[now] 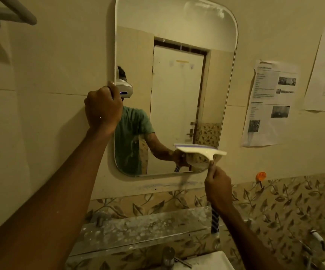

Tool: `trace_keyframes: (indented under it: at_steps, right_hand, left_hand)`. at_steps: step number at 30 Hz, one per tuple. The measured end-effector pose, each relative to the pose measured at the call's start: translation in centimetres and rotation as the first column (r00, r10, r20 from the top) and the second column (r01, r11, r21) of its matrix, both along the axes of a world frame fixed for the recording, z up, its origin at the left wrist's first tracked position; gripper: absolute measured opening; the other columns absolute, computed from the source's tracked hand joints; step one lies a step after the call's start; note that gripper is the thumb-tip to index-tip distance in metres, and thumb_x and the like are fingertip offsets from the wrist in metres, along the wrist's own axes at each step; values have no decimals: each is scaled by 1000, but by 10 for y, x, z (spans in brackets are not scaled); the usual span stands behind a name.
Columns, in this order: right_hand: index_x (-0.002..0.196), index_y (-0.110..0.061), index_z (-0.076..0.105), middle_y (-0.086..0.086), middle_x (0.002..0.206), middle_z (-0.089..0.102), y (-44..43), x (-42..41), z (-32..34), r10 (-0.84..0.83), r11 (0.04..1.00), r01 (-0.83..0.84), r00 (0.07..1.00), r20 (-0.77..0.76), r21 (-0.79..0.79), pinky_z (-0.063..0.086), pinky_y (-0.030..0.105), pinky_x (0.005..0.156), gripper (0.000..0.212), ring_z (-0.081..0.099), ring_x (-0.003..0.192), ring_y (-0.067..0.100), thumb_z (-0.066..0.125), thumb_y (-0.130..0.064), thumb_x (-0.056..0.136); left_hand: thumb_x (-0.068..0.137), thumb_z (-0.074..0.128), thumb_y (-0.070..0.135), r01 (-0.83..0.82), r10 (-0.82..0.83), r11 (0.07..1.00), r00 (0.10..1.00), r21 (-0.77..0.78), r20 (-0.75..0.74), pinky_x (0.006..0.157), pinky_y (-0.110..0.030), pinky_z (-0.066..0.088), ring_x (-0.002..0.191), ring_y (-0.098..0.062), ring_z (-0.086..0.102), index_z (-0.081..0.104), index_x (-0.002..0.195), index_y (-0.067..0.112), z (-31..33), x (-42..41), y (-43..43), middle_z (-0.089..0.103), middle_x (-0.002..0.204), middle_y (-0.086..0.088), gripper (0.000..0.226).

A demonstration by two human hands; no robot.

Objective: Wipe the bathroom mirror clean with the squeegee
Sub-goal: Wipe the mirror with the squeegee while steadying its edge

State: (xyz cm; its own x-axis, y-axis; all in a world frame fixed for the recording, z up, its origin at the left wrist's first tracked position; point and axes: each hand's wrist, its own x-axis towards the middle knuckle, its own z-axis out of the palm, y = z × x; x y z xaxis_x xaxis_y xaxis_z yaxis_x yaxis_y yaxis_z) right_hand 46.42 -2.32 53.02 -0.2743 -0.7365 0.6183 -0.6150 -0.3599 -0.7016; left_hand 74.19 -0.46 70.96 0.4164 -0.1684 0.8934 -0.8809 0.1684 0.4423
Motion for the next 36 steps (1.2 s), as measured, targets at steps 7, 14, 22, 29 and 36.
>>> trace_keyframes:
  at_steps: [7,14,22,29,36]
  right_hand:
    - [69,-23,52,3,62,60,19,-3,30,63,998,-63,998,6,5,48,32,46,45,56,50,18,30,-41,103]
    - [65,-16,51,2,55,49,11,12,209,146,939,-166,986,-85,-300,47,33,47,52,47,44,15,29,-42,104]
    - [65,-16,53,3,59,56,8,36,339,85,927,-109,993,-82,-358,53,32,51,53,57,43,18,28,-41,104]
    - [71,-12,54,2,57,54,1,45,324,84,949,-125,985,-150,-289,44,24,41,52,52,38,12,27,-41,104]
    - [67,-13,54,1,53,52,18,53,199,117,978,-145,976,-183,-148,34,15,36,55,45,36,6,24,-41,105]
  left_hand:
    - [100,34,33,108,-98,991,989,82,-110,65,-32,38,78,-34,61,68,86,-6,10,8,10,68,84,-25,54]
    - [98,37,28,120,-154,982,953,-143,-262,59,-28,30,62,-21,48,64,75,0,46,2,14,65,74,-19,45]
    - [94,39,24,299,-353,925,903,-233,-246,53,-27,30,51,-21,42,52,60,5,116,1,3,52,57,-10,41]
    - [98,40,35,355,-386,919,898,-170,-211,56,-29,35,53,-20,46,46,52,13,123,8,-6,49,53,-4,52]
    - [98,40,29,273,-293,951,945,-142,-147,60,-31,33,66,-28,52,50,59,9,122,9,-9,56,64,-11,45]
